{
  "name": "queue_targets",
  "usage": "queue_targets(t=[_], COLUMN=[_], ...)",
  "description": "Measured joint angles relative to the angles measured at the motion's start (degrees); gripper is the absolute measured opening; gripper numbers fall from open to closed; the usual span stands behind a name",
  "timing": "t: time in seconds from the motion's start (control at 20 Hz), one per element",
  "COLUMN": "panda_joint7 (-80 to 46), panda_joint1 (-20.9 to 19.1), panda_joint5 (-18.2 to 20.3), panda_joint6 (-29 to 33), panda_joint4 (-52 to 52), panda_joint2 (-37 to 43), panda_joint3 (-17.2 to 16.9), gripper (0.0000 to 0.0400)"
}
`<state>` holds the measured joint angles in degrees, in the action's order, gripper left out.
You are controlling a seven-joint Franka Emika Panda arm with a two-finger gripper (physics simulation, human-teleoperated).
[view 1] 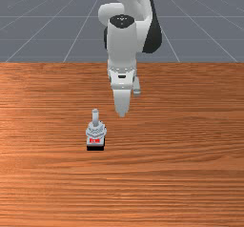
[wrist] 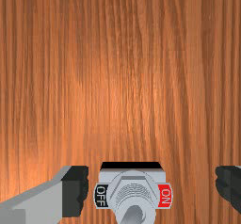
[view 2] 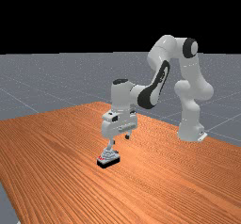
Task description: Turn on the trigger
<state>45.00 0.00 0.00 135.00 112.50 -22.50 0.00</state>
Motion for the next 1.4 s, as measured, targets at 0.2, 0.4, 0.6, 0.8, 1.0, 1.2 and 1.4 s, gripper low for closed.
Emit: queue_targets(t=[0.2,0.4,0.6,0.8,1.0,1.2,1.4], panda_joint7=[-19.6,-24.3,-24.5,-24.8,-23.8,-23.9,-23.7], panda_joint1=[12.1,17.8,17.9,17.9,17.6,17.6,17.5], panda_joint5=[-2.6,-3.1,-3.1,-3.1,-3.1,-2.9,-2.8], panda_joint6=[-3.8,-5.7,-5.6,-5.4,-5.4,-5.9,-6.6], panda_joint4=[-9.4,-14.3,-14.3,-14.1,-14.0,-14.3,-14.7], panda_joint2=[-5.7,-8.7,-8.7,-8.8,-8.7,-8.9,-9.1], panda_joint3=[3.0,4.8,4.8,4.7,4.9,4.9,5.0], gripper=[0.0054,0.0007,0.0001,0.0000,0.0000,0.0000,0.0000])
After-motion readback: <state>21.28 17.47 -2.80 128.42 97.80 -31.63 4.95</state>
